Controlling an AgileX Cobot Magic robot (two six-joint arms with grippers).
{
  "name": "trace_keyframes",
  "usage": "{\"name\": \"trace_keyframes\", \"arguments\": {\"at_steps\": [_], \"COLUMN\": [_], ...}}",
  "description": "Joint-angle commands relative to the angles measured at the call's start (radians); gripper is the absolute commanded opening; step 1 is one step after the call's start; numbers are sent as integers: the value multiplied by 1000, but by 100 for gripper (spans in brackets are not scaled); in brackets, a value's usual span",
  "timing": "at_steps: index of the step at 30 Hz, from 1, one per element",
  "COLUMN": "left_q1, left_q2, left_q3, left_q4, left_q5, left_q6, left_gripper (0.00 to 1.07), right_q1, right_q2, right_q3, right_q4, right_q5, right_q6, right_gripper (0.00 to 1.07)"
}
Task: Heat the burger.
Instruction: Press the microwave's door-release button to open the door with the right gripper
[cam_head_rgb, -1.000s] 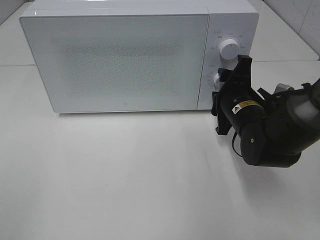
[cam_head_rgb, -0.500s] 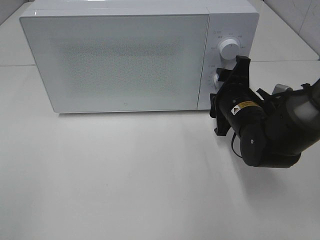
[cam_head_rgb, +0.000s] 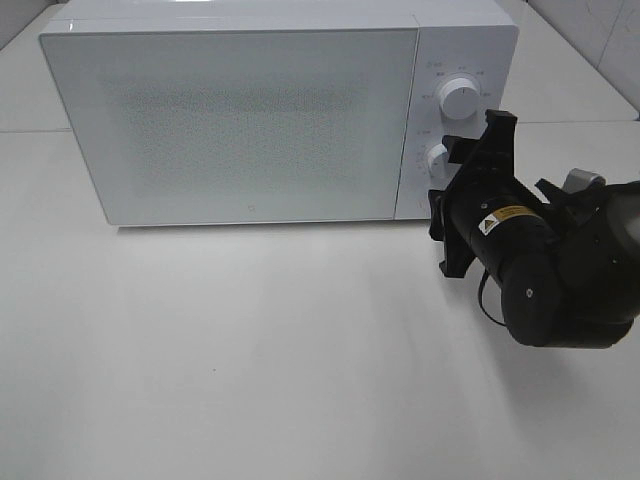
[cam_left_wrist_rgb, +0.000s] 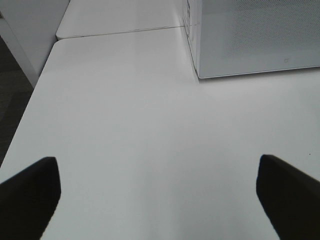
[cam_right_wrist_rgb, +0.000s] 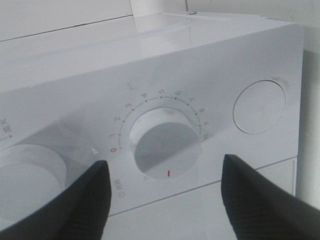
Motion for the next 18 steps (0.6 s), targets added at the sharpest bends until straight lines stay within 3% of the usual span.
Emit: {"name": "trace_keyframes", "arguments": {"at_steps": [1, 13, 18], "left_q1": [2, 2, 2], "left_q2": [-20, -20, -20], "left_q3": [2, 2, 2], "left_q4": [-3, -3, -3], "left_q5": [-3, -3, -3], "left_q6": [-6, -5, -5], "left_gripper": [101, 101, 101], "right_q1": [13, 108, 117], "right_q2": [-32, -243, -464], "right_q3": [23, 225, 315], "right_q4": [-4, -2, -1], "right_q5": [-198, -163, -7], "right_q6": [5, -139, -534], "right_gripper": [64, 64, 64]}}
